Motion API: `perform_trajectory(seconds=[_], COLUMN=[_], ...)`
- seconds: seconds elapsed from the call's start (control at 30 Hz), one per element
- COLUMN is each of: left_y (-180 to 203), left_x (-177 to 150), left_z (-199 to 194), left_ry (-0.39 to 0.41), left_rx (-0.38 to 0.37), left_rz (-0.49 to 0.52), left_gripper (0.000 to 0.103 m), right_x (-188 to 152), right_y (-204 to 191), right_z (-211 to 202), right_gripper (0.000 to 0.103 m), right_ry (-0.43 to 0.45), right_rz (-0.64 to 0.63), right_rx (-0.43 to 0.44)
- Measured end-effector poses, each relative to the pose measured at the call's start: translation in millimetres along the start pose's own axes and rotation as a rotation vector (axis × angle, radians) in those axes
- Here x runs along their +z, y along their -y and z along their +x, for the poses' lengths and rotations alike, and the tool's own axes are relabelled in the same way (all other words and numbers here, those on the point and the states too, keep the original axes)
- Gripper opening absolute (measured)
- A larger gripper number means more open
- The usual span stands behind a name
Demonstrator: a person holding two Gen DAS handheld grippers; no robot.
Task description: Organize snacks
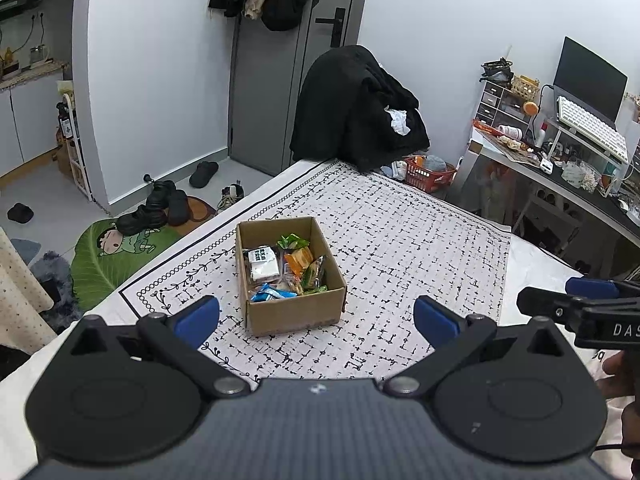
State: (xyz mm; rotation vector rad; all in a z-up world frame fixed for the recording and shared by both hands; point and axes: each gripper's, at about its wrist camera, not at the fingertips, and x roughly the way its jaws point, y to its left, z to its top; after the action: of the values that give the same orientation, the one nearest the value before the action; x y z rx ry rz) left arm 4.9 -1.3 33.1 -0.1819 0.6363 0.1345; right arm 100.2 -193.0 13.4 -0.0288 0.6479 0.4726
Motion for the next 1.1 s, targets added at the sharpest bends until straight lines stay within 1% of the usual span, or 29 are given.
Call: perform_trajectory(seconds=[1.1], left_y=[1.0], left_x=[-0.6], left_z=[-5.8], left_ry=[0.004], left_rx=[-0.009], left_rz=[0.008], left_gripper=[0.103], right_x=[-1.0], right_y=[-1.8], right_z=[-0.6], right_gripper=[0.103], right_ry=[-0.001], right_rz=[-0.016], right_rx=[-0.008])
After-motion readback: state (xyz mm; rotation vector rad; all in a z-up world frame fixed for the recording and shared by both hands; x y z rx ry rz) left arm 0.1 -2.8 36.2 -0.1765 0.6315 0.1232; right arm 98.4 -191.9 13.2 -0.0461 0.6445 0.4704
